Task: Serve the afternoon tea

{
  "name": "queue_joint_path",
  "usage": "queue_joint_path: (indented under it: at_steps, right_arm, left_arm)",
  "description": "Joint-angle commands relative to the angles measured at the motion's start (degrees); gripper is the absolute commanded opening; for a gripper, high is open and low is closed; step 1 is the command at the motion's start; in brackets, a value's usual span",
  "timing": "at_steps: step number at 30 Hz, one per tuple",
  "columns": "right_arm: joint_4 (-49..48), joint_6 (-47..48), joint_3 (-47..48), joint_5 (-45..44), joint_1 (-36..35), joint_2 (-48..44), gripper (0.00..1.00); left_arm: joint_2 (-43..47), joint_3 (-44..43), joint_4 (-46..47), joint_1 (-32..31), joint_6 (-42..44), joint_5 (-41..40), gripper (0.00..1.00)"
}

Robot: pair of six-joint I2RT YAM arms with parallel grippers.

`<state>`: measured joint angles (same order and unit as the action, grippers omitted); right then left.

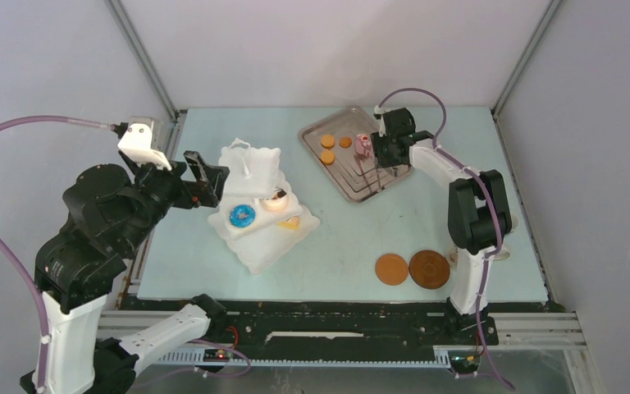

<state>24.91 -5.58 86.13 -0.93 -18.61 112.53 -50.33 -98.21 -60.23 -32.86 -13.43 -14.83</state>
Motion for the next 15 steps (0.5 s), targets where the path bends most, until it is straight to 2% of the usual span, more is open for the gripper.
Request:
queue_joint_path:
  at_steps: [1, 10, 15]
  right_arm:
    - [-0.5, 0.2, 5.7, 0.3, 0.3, 2.8, 0.42]
    - [1.2, 0.6, 9.3, 0.3, 0.2, 5.7, 0.34]
    - [2.5, 0.7, 9.2, 0.2, 0.3, 5.1, 0.23]
  left_arm:
    - [-0.4, -1.1, 1.1, 0.0, 0.9, -0.5, 0.98]
    - [-0.4, -1.2, 1.3, 0.1, 1.1, -0.6, 0.98]
    - [-0.2, -1.2, 1.3, 0.1, 1.1, -0.4, 0.98]
